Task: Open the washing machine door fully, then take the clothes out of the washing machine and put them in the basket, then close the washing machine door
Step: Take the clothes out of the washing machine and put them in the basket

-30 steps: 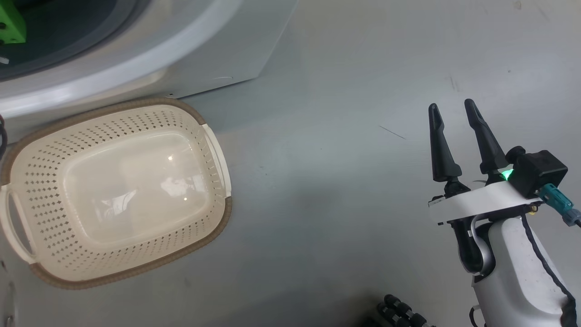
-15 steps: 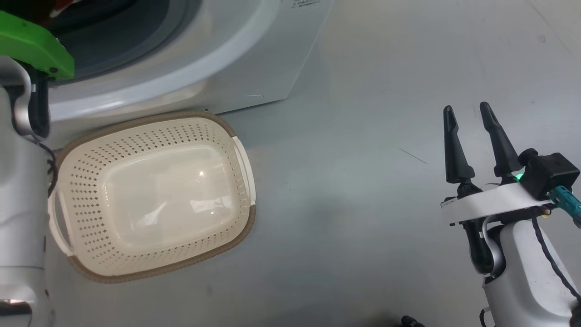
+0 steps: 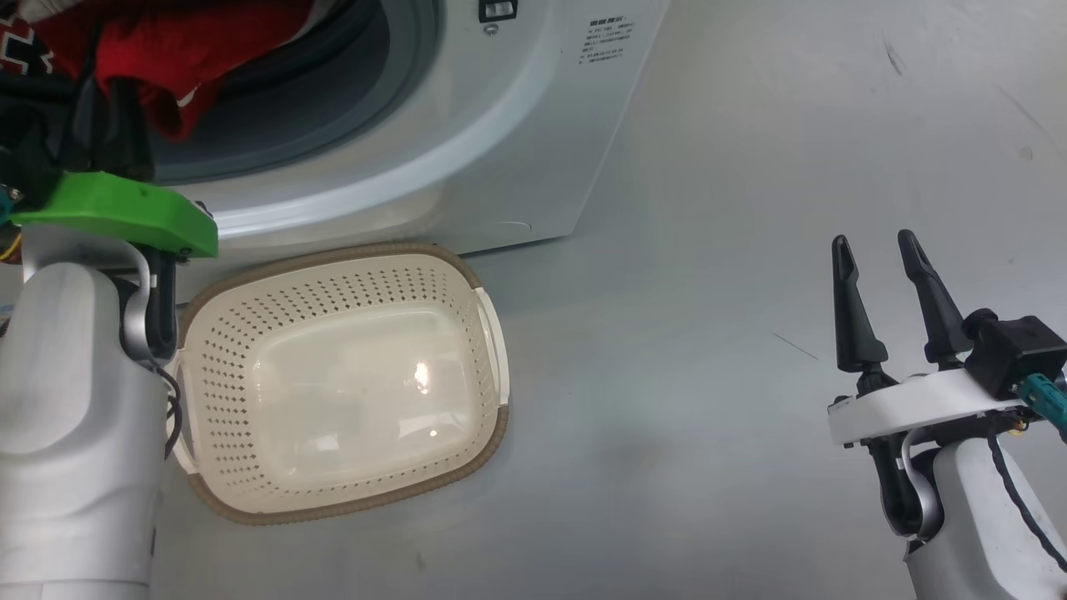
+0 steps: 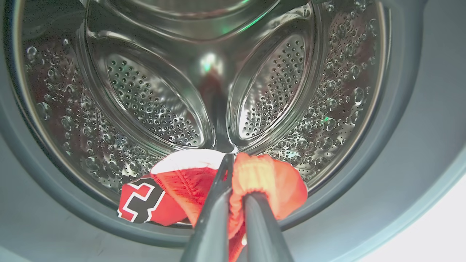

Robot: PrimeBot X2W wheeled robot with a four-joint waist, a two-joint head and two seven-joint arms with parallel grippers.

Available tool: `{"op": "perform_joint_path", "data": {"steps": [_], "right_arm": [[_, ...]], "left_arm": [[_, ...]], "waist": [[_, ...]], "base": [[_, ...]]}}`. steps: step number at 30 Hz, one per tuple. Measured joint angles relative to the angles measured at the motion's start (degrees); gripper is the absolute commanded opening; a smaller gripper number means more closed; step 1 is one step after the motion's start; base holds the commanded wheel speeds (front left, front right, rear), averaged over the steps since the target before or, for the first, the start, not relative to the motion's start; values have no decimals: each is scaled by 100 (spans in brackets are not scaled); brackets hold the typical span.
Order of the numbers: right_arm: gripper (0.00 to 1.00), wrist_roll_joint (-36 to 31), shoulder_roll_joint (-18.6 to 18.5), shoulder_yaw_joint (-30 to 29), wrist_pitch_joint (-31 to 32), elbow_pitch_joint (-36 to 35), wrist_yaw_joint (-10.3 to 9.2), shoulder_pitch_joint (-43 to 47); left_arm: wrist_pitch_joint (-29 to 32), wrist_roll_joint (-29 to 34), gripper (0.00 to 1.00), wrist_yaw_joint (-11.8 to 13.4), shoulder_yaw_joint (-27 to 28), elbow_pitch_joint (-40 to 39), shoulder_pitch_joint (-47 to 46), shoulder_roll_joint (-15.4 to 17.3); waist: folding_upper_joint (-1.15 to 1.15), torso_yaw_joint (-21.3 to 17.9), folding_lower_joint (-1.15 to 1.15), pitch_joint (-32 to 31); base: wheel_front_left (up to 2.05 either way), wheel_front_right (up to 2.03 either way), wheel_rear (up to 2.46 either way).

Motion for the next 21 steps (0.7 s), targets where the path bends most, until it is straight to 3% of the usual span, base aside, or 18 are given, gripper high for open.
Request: {"op": "perform_joint_path", "data": {"steps": [21], "right_arm": [[100, -55, -134, -45, 1, 21, 0, 590]], "left_arm": [[-26, 257, 0, 253, 44, -2158, 1507, -323]], "waist": [[0, 650, 0, -876]], "base": [[0, 0, 0]]}}
